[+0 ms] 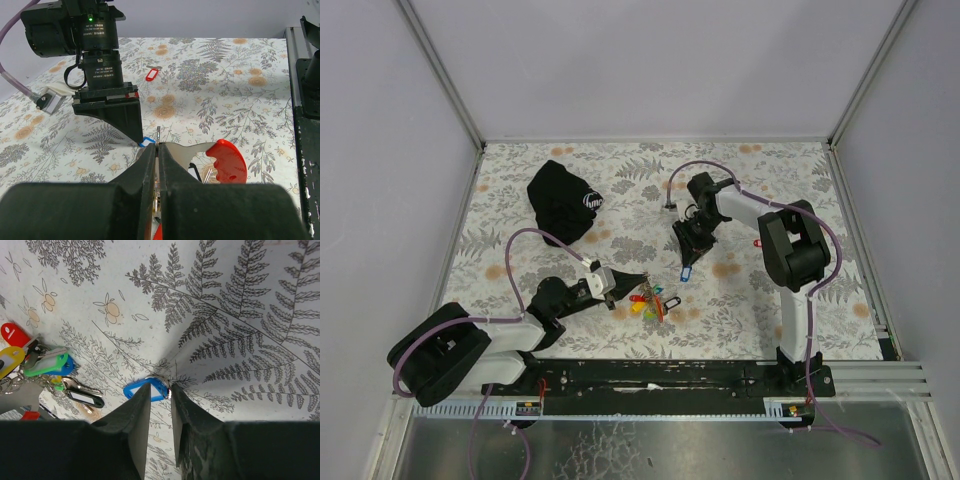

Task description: Put the keys on the keyring

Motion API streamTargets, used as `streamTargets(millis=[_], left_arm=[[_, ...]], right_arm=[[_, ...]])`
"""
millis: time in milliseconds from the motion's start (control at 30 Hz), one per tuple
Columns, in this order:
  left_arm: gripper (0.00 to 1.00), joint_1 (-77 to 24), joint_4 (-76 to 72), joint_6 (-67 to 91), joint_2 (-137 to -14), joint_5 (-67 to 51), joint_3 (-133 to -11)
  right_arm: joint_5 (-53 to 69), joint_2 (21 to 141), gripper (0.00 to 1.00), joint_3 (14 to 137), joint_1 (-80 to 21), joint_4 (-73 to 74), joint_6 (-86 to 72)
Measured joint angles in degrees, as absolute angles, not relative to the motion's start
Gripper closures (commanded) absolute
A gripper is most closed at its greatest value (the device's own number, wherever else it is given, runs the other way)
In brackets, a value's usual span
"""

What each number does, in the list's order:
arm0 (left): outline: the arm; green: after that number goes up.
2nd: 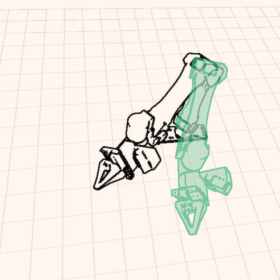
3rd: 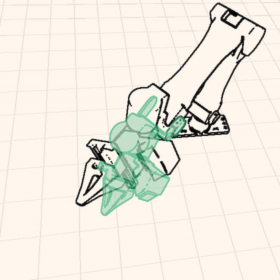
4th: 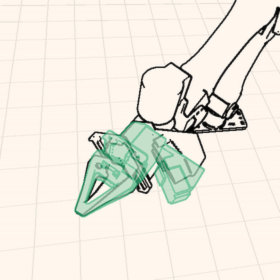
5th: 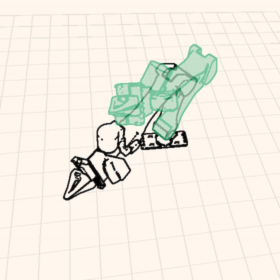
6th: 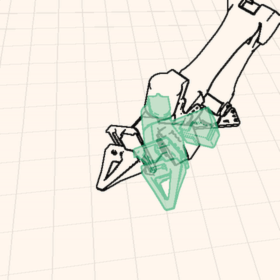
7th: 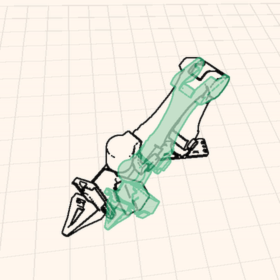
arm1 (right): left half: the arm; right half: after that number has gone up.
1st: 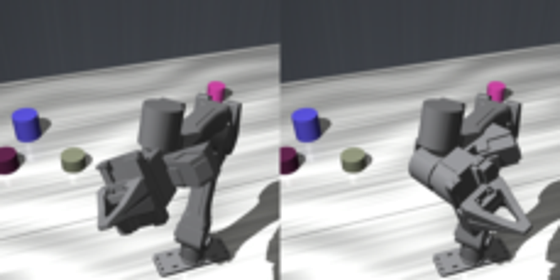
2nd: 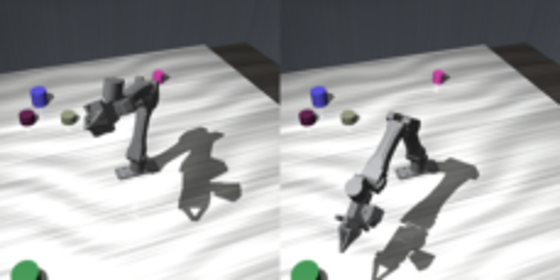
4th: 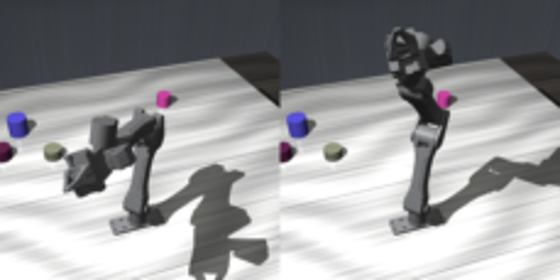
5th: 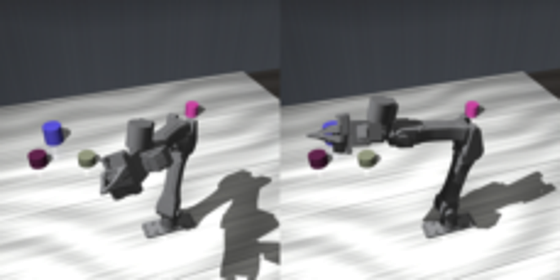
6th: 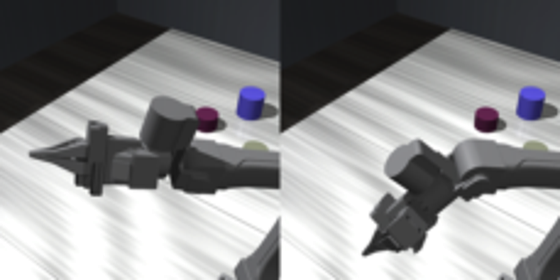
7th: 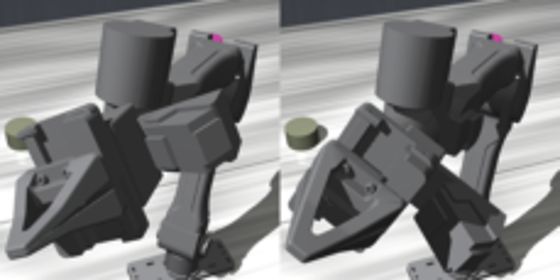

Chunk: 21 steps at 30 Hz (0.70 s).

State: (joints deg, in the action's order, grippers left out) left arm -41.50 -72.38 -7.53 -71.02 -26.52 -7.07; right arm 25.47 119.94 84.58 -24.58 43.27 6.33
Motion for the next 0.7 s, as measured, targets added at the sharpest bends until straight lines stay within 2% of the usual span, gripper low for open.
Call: streamTargets(millis=[167, 467, 700], left_arm=[[1.00, -41.50, -72.36, -7.53, -71.02, -26.52, -7.07], [1.00, -41.50, -72.36, -7.53, -71.02, -26.52, -7.09], [1.00, -41.50, -72.34, -7.53, -71.07, -26.55, -7.09]], right_arm=[[26.24, 120.07, 0.75, 84.60, -24.56, 43.59, 6.94], [26.55, 120.16, 1.00, 84.58, -24.53, 43.62, 7.55], [26.17, 116.25, 1.00, 80.01, -24.53, 39.59, 8.49]])
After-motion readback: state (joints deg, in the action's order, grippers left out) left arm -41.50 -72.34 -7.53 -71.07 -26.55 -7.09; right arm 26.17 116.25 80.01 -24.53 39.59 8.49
